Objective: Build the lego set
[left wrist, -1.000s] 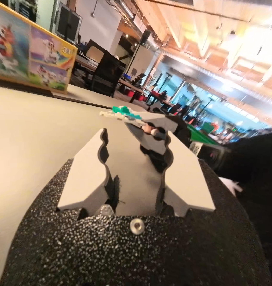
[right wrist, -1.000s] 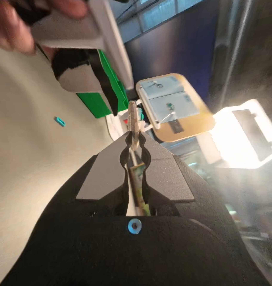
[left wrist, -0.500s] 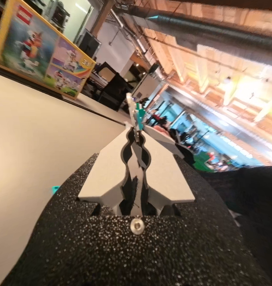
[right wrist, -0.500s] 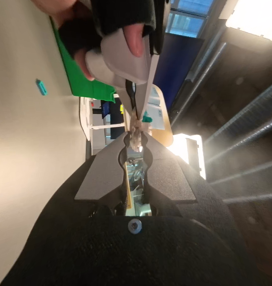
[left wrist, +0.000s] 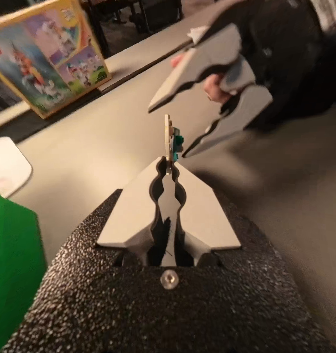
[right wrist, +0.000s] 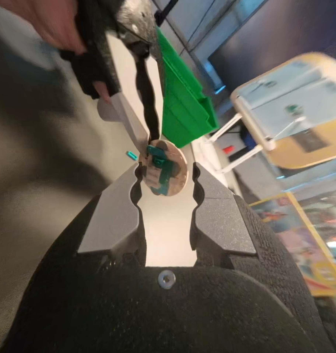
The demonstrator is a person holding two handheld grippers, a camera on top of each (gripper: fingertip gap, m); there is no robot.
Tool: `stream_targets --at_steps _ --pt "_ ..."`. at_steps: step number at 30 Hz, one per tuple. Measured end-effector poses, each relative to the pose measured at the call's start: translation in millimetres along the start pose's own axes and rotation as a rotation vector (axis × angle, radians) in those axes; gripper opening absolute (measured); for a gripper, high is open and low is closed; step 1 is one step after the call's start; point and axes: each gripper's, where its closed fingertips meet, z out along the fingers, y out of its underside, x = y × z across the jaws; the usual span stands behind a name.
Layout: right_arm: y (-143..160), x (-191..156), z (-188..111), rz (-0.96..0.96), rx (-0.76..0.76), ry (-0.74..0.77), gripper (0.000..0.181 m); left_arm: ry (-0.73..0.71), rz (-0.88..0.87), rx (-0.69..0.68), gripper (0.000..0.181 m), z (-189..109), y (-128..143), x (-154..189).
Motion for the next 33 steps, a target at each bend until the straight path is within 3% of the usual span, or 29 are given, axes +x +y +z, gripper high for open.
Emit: stream_targets --at_steps 3,5,10,11,20,23,27,30,33 --pt "0 -18 -4 0.202 0.037 -0.224 0.043 -0.017 0.241 -0.050 0.002 -1 6 6" --pt "-3 -27 -9 0.337 0.075 -0.343 0.027 0.035 0.248 -0.059 0.002 0 12 14" --pt "-15 -15 -17 0.675 0.189 -0.450 0.019 0.069 0.060 0.085 0.005 -7 -5 12" --pt "-21 -9 -19 0.759 0.231 -0.468 0.009 0.070 0.025 0.134 0.006 -10 -12 9" --pt "-40 21 -30 1.247 0.486 -0.568 0.006 0.221 -0.359 0.408 0.011 -27 -46 9" --pt "-45 29 -33 1.368 0.576 -0.604 0.006 0.311 -0.403 0.418 0.028 -26 -47 19" --pt "-46 30 -34 1.401 0.591 -0.629 0.006 0.394 -0.488 0.474 0.032 -25 -54 26" --pt "-45 26 -32 1.378 0.566 -0.629 0.007 0.410 -0.549 0.501 0.008 -27 -54 20" --pt "-36 25 -25 1.320 0.501 -0.560 0.008 0.378 -0.581 0.444 0.006 -21 -46 15"
